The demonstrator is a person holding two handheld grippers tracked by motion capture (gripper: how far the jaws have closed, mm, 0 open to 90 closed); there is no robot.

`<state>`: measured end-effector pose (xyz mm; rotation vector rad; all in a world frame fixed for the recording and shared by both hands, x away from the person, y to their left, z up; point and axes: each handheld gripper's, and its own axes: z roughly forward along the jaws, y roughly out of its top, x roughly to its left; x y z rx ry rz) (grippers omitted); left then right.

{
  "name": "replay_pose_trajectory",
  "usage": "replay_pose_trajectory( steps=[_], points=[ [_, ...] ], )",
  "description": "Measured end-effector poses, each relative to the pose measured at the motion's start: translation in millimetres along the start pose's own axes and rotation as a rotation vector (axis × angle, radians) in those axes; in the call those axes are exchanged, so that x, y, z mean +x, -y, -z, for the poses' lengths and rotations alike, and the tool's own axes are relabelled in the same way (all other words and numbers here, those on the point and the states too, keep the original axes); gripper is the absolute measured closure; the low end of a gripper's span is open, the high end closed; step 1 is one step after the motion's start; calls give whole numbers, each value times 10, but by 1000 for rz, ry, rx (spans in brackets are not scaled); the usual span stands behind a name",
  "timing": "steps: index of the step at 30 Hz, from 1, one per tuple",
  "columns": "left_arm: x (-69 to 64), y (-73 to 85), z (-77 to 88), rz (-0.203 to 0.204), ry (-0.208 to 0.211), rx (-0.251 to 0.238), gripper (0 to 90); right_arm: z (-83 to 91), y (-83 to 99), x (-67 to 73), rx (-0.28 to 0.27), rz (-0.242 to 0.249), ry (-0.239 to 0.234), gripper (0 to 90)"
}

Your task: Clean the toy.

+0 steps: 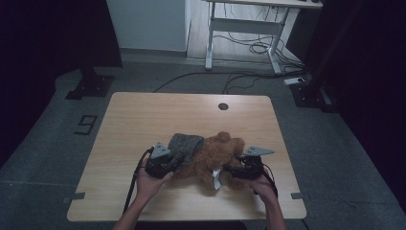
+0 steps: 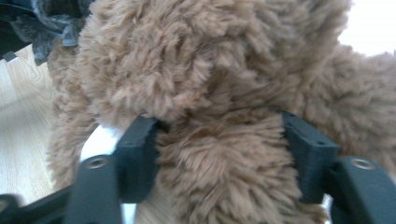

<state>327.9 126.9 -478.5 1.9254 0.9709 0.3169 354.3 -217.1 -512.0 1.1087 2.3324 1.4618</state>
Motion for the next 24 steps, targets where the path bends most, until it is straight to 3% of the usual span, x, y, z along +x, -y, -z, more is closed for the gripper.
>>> replay_pose_trajectory(
  steps=[6, 9, 12, 13, 14, 19, 22, 24],
  points=[
    [-127, 96, 63, -8, 74, 8, 778, -60, 119, -13, 112, 25, 1, 477],
    [-200, 123, 53, -46, 48, 3, 778, -100, 177, -14, 146, 45, 22, 512],
    [-171, 88, -10, -49, 19, -6, 779, -124, 176, -21, 128, 34, 48, 547],
    [-146, 60, -46, -50, 9, -6, 780, -164, 164, -29, 113, 29, 84, 562],
    [-115, 22, -87, -53, -3, -1, 780, -164, 164, -29, 113, 29, 84, 562],
    [51, -243, -349, -38, -45, 13, 779, -282, 95, -159, 42, -24, 174, 591],
    [76, -339, -400, -28, -39, 34, 778, -314, 80, -244, 7, -53, 192, 593],
    [70, -361, -337, -5, -19, 18, 777, -302, 97, -264, -2, -51, 173, 595]
  ],
)
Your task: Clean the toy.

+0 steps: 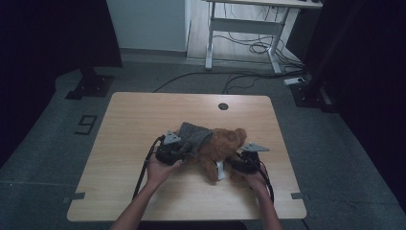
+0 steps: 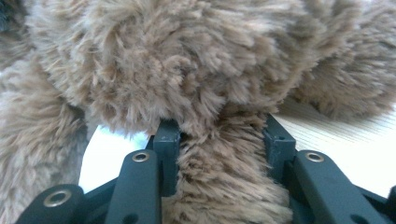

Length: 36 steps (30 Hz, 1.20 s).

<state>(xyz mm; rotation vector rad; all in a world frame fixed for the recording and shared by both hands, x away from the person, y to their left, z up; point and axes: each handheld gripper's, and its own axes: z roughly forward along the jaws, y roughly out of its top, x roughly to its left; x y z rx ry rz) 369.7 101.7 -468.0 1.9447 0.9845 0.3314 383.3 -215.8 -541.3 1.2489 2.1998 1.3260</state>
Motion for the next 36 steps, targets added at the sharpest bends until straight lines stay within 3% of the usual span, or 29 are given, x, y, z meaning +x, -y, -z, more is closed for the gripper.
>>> replay_pose_trajectory(
  steps=[1, 2, 5, 8, 12, 14, 17, 21, 24, 31, 36],
  points=[
    [-30, -28, 56, 16, -2, -35, 779, 10, 14, 0, -6, 16, -10, 597],
    [-90, -79, 107, 3, -9, -68, 782, 21, 27, 3, -9, 23, -23, 598],
    [-357, -335, 118, -72, 18, -93, 781, 41, 53, 26, -20, 44, -38, 597],
    [-570, -549, -16, -137, 21, -82, 780, 73, 74, 75, -25, 75, -48, 597],
    [-667, -727, -388, -143, 23, 12, 778, 109, 115, 63, -35, 75, -63, 596],
    [-626, -698, -581, -129, 10, 77, 776, 120, 126, 56, -36, 70, -63, 597],
    [-512, -597, -640, -83, 30, 77, 775, 119, 138, 47, -24, 75, -50, 596],
    [-326, -499, -466, -84, -43, 81, 779, 125, 145, 32, -26, 69, -57, 597],
    [-157, -420, -324, -51, -44, 76, 782, 126, 143, 36, -30, 72, -61, 596],
    [147, -278, 38, -37, -140, 42, 782, 123, 140, 40, -33, 78, -68, 584],
    [380, -138, 131, 14, -170, 58, 782, 119, 142, 26, -31, 74, -74, 584]
  ],
)
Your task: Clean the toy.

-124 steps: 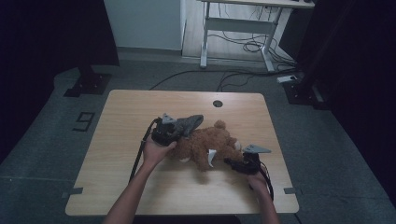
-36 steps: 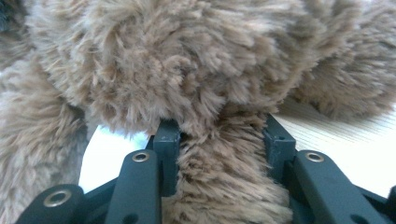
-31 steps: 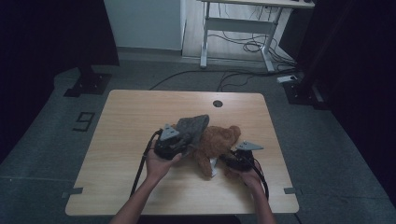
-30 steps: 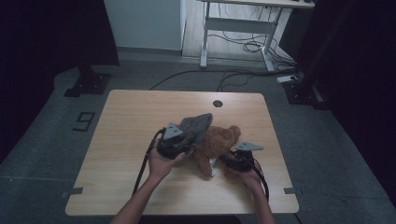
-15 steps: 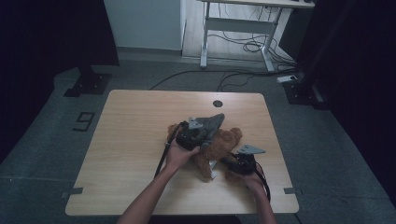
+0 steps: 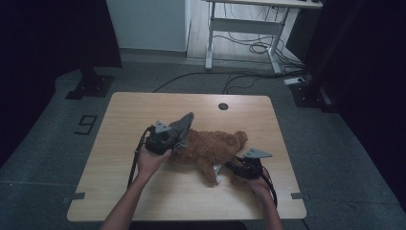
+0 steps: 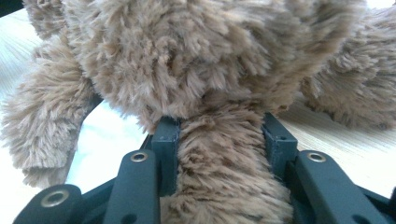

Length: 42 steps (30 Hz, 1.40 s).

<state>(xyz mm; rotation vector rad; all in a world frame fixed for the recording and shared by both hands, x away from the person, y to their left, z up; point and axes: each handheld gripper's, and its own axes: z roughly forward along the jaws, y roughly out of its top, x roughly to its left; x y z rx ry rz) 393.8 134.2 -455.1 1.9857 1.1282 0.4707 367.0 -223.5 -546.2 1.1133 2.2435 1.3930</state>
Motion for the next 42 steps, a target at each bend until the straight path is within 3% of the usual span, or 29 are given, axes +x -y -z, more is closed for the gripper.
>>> replay_pose_trajectory(
  steps=[4, 8, 11, 14, 18, 23, 27, 30, 34, 36, 38, 40, 42],
  points=[
    [132, 179, -73, 39, -14, 37, 783, -1, 3, -6, 2, -4, -1, 583],
    [198, 333, -121, 81, 28, 42, 784, -15, 8, -26, 3, -12, -7, 583],
    [225, 437, -188, 69, 14, 95, 784, -39, -15, -38, 12, -3, -14, 583],
    [264, 552, -214, 86, 26, 114, 784, -97, -65, -42, 31, 25, -10, 585],
    [332, 583, -82, 112, 36, 76, 782, -185, -122, -51, 42, 42, -17, 586],
    [314, 364, 229, 88, 34, -15, 781, -218, -148, -37, 48, 75, -33, 589],
    [74, 55, 352, 18, 62, -79, 781, -193, -124, -31, 36, 69, -38, 591],
    [-180, -191, 289, -41, 97, -91, 780, -187, -111, -30, 29, 57, -37, 592],
    [-520, -450, -34, -81, 132, -53, 781, -187, -111, -28, 28, 48, -39, 592],
    [-675, -526, -227, -92, 152, -25, 780, -185, -110, -34, 28, 51, -40, 593],
    [-820, -565, -412, -117, 145, 8, 780, -184, -108, -37, 27, 51, -42, 592],
    [-896, -580, -551, -142, 113, 32, 779, -183, -106, -44, 27, 49, -40, 594],
    [-881, -591, -599, -122, 112, 37, 779, -176, -99, -61, 24, 35, -37, 594]
  ],
)
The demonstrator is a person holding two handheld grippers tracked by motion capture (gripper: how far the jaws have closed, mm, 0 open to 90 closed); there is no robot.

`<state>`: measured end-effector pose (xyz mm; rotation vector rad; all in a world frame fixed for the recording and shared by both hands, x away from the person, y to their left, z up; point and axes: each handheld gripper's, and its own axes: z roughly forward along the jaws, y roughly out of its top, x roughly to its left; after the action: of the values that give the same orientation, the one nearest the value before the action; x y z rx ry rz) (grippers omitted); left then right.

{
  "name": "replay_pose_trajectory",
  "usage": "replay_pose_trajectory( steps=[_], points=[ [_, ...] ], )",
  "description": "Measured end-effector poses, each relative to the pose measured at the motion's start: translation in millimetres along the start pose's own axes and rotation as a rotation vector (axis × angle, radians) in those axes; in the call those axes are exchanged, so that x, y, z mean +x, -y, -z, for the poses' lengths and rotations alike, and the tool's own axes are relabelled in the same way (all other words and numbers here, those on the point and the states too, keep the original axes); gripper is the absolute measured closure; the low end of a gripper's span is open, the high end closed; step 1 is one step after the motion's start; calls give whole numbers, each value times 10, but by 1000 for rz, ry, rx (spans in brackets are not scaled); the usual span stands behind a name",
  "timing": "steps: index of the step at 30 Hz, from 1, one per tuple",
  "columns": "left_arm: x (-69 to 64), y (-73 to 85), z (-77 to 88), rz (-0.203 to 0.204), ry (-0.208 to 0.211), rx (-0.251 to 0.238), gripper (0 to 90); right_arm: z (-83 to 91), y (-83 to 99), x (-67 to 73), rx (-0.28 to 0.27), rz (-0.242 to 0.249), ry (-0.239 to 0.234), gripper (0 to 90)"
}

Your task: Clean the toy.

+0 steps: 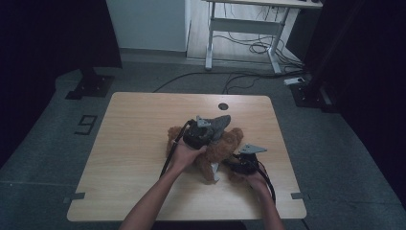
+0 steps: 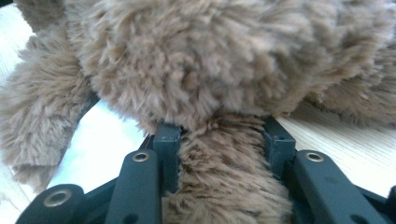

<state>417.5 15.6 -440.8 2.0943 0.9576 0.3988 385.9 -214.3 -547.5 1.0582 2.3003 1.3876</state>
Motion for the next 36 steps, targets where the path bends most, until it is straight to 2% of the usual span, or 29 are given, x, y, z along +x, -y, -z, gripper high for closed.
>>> replay_pose_trajectory(
  steps=[5, 8, 12, 16, 18, 21, 24, 27, 30, 33, 36],
  points=[
    [135, 59, 70, 16, -10, 19, 781, 6, 3, -2, -2, -6, -2, 595],
    [224, 123, 144, 19, -34, 24, 782, 6, 4, -1, 0, -12, 0, 594],
    [359, 229, 281, 39, -45, 10, 783, 7, 9, -2, -6, -21, -4, 594],
    [490, 315, 479, 30, -113, -7, 783, 6, 14, -9, -8, -27, -9, 593],
    [604, 371, 566, 50, -137, -4, 784, 5, 16, -8, -10, -33, -9, 594],
    [809, 538, 647, 107, -160, 8, 785, 4, 19, -11, -10, -36, -8, 594],
    [919, 709, 635, 156, -149, 14, 787, 2, 20, -13, -9, -41, -7, 594],
    [989, 920, 590, 208, -119, 0, 790, -2, 19, -16, -8, -43, -5, 594],
    [1013, 1092, 509, 226, -127, 31, 792, -10, 16, -6, -6, -32, 2, 595],
    [1063, 1271, 393, 255, -111, 81, 792, -11, 16, -7, -6, -34, 3, 596],
    [1069, 1367, 336, 267, -90, 83, 791, -11, 17, -11, -5, -36, 4, 596]
  ],
)
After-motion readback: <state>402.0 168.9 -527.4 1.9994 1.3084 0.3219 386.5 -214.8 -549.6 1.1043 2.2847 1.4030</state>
